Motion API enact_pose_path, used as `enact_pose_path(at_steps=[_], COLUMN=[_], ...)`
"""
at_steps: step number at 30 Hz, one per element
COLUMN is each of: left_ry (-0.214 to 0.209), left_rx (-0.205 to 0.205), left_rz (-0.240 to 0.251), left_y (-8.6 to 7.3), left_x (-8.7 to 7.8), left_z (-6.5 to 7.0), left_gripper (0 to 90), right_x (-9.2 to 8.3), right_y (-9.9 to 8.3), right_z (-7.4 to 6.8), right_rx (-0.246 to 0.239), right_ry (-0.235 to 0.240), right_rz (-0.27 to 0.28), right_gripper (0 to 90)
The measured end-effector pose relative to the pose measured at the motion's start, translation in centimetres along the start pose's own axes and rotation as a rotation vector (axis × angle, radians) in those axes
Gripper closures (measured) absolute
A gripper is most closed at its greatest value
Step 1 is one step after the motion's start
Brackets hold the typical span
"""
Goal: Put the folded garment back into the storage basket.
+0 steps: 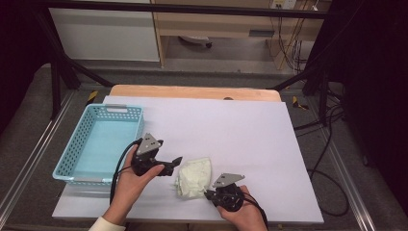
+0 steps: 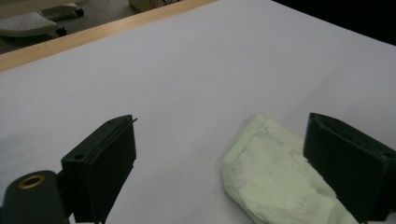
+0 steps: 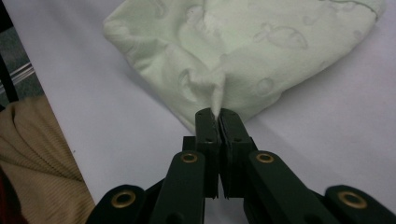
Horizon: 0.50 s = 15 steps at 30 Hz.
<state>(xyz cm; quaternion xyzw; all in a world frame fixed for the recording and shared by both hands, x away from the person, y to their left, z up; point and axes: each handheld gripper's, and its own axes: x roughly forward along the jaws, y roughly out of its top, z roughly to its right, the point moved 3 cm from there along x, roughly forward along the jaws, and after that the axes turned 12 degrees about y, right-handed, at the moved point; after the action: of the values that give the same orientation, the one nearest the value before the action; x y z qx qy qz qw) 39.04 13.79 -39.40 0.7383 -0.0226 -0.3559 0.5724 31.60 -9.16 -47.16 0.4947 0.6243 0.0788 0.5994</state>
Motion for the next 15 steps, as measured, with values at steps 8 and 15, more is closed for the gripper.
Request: enact_pose_path(at_steps=[8,15], left_ry=[-0.023,-0.037], left_rx=[0.026,0.029], left_rz=[-0.073,-0.113], left_y=[-0.6,-2.0], left_x=[3.1,3.7], left_z=[2.4,3.3], left_gripper=[12.4,16.0], right_x=[-0.2,-0.2], right_y=[-0.3,-0.5], right_z=[-0.4,-0.4], right_rx=[-0.028,-0.004], right_ry=[-0.002,0.01], right_rz=[-0.015,0.0], right_gripper=[88.0,87.9])
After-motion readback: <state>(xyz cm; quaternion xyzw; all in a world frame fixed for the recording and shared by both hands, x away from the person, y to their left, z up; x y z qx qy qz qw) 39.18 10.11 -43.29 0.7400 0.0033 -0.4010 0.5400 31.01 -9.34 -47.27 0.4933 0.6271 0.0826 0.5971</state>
